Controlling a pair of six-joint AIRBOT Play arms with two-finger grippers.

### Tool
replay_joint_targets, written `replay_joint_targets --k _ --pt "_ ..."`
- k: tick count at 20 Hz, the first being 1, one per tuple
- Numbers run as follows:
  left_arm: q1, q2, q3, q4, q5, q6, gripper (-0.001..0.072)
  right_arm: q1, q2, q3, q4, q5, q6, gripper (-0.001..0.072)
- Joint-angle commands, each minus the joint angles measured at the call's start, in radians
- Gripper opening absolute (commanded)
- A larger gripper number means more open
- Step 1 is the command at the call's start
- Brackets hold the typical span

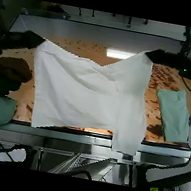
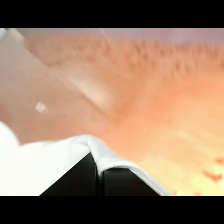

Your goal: Fold the shirts.

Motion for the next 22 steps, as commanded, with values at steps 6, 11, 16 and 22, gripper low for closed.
replay_joint_targets --k 6,11,16,22 --pt "0.009 -0.550 0.475 0.109 0.023 -0.075 0.0008 0.009 -0.426 0.266 0.096 -0.129 -0.022 0.0018" --pt "-0.003 -0.584 0.616 0.287 0.019 -0.158 0.0008 -0.034 -0.403 0.317 -0.058 -0.060 0.080 0.0017" --pt "-0.002 -0.585 0.508 0.344 0.080 -0.158 0.0009 -0.040 -0.404 0.309 -0.335 0.021 0.194 0.0016" --pt "-0.030 -0.642 0.474 0.345 0.036 -0.118 0.0011 -0.024 -0.412 0.260 -0.428 0.028 0.211 0.0016"
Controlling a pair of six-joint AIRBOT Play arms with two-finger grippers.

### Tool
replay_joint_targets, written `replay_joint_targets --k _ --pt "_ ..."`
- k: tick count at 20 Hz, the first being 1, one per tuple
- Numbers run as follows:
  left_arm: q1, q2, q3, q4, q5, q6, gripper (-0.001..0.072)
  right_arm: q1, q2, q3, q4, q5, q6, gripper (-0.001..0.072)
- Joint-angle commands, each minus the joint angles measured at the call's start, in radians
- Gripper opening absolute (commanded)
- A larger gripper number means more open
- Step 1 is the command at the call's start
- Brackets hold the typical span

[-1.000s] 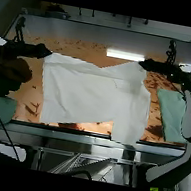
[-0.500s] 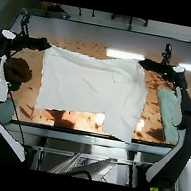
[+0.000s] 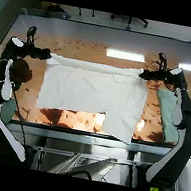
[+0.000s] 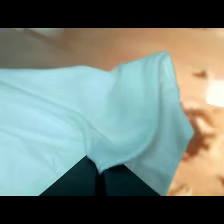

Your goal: Fold the shirts.

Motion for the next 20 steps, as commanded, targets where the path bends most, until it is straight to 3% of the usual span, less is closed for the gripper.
replay_joint_targets --k 1,6,7,8,9,10,14,15,16,20 --pt "-0.009 -0.035 -0.010 0.011 -0.035 0.013 0.0011 0.005 -0.002 -0.011 -0.067 0.003 0.015 0.0017" --pt "-0.013 -0.039 0.010 0.002 -0.053 0.015 0.0015 0.006 0.000 -0.011 -0.045 0.006 0.014 0.0019" --pt "-0.014 -0.039 0.025 0.000 -0.083 0.015 0.0017 0.006 0.001 -0.011 -0.017 0.006 0.014 0.0060" --pt "-0.013 -0.039 0.049 0.001 -0.131 0.016 0.0125 0.006 0.007 -0.011 0.008 0.006 0.015 0.0225" --pt "-0.013 -0.039 0.080 0.001 -0.192 0.014 0.0522 0.005 0.021 -0.011 0.019 0.012 0.015 0.0341" --pt "-0.006 -0.039 0.113 0.009 -0.248 -0.004 0.0638 0.003 0.046 -0.011 0.017 0.028 0.015 0.0343" --pt "0.071 0.018 0.149 0.010 -0.495 -0.135 0.0637 -0.037 0.188 -0.011 -0.115 0.203 0.100 0.0343" --pt "0.096 0.066 0.070 0.010 -0.524 -0.144 0.0622 -0.056 0.224 -0.013 -0.140 0.271 0.121 0.0342" --pt "0.117 0.113 -0.021 0.010 -0.542 -0.145 0.0522 -0.081 0.258 -0.025 -0.143 0.331 0.151 0.0341" --pt "0.203 0.327 -0.510 0.011 -0.492 -0.090 0.0519 -0.184 0.434 -0.224 -0.142 0.448 0.197 0.0340"
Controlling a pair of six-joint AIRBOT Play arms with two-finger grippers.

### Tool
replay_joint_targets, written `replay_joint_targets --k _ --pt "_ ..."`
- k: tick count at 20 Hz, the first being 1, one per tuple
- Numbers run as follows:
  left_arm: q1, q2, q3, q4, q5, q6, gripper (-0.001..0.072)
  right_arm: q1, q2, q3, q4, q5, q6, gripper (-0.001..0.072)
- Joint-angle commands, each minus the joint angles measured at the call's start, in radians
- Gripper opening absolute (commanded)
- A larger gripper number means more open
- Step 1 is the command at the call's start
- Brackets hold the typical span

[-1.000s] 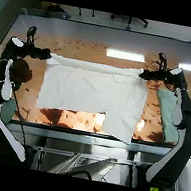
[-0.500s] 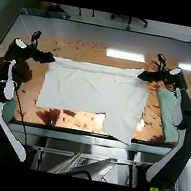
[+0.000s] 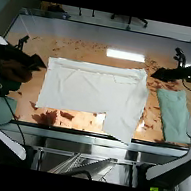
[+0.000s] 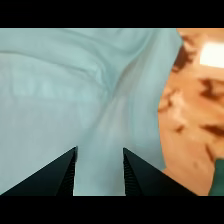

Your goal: Fold the shirts.

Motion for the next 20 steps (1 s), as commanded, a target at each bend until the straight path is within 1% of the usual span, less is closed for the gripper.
replay_joint_targets --k 1,3,5,6,8,11,12,13,14,15,16,19,20 --pt "0.077 0.178 -0.394 0.000 0.029 0.049 0.0519 -0.093 0.175 -0.191 -0.022 0.113 0.057 0.0340" --pt "0.113 0.251 -0.575 0.001 0.099 0.090 0.0518 -0.164 0.303 -0.356 -0.022 0.112 0.077 0.0340" --pt "0.138 0.291 -0.675 0.001 0.157 0.114 0.0518 -0.236 0.421 -0.514 -0.022 0.112 0.083 0.0340" --pt "0.149 0.301 -0.705 0.001 0.178 0.117 0.0518 -0.269 0.468 -0.585 -0.023 0.111 0.083 0.0341" --pt "0.153 0.302 -0.744 0.000 0.205 0.124 0.0519 -0.313 0.557 -0.734 -0.023 0.043 0.101 0.0343" --pt "0.114 0.293 -0.759 -0.001 0.212 0.136 0.0518 -0.313 0.600 -0.907 -0.023 -0.023 0.101 0.0347" --pt "0.095 0.286 -0.749 -0.002 0.210 0.137 0.0517 -0.312 0.599 -0.961 -0.018 -0.035 0.101 0.0417" --pt "0.072 0.280 -0.732 -0.005 0.202 0.137 0.0513 -0.312 0.599 -1.014 -0.014 -0.053 0.100 0.0463" --pt "0.049 0.272 -0.706 -0.005 0.186 0.137 0.0314 -0.312 0.599 -1.057 -0.014 -0.069 0.092 0.0460" --pt "0.023 0.264 -0.676 -0.003 0.173 0.138 0.0080 -0.312 0.599 -1.095 -0.013 -0.084 0.076 0.0460" --pt "0.004 0.262 -0.651 -0.003 0.170 0.138 0.0020 -0.312 0.599 -1.132 0.007 -0.098 0.051 0.0460" --pt "-0.043 0.262 -0.591 -0.002 0.177 0.137 0.0013 -0.307 0.591 -1.213 0.147 -0.160 -0.036 0.0459" --pt "-0.047 0.262 -0.582 -0.001 0.178 0.137 0.0012 -0.289 0.573 -1.225 0.176 -0.182 -0.048 0.0459"
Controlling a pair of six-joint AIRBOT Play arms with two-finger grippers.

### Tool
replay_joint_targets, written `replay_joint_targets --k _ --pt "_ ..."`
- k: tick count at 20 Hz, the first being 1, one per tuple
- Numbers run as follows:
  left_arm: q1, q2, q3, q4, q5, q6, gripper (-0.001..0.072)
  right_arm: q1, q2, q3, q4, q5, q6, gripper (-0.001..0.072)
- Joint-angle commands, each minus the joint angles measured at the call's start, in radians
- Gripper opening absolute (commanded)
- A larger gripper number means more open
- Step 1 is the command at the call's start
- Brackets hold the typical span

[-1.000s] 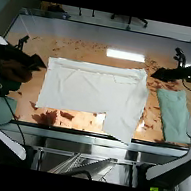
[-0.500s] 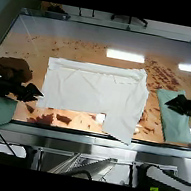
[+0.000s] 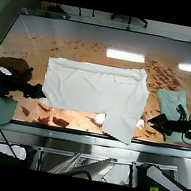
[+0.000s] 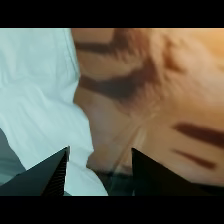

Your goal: Fold the shirts.

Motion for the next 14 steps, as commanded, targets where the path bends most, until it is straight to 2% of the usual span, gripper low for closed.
replay_joint_targets --k 1,7,8,9,11,14 --pt "-0.041 -0.002 0.045 -0.011 -0.004 0.001 0.0012 0.048 -0.041 -0.079 0.120 -0.087 -0.077 0.0459" --pt "-0.037 -0.002 0.045 -0.011 -0.014 0.001 0.0012 0.331 -0.208 -0.077 0.159 -0.132 -0.080 0.0450" --pt "-0.033 -0.002 0.045 -0.010 -0.028 0.000 0.0012 0.349 -0.207 -0.074 0.180 -0.124 -0.108 0.0289" --pt "-0.024 -0.001 0.045 -0.010 -0.046 -0.007 0.0012 0.355 -0.199 -0.062 0.202 -0.100 -0.124 0.0092" --pt "-0.002 0.013 0.044 -0.001 -0.084 -0.032 0.0010 0.348 -0.150 -0.023 0.194 -0.047 -0.121 0.0019" --pt "0.035 0.097 -0.004 0.117 -0.095 -0.100 0.0010 0.295 -0.024 -0.006 0.089 -0.027 0.012 0.0018"
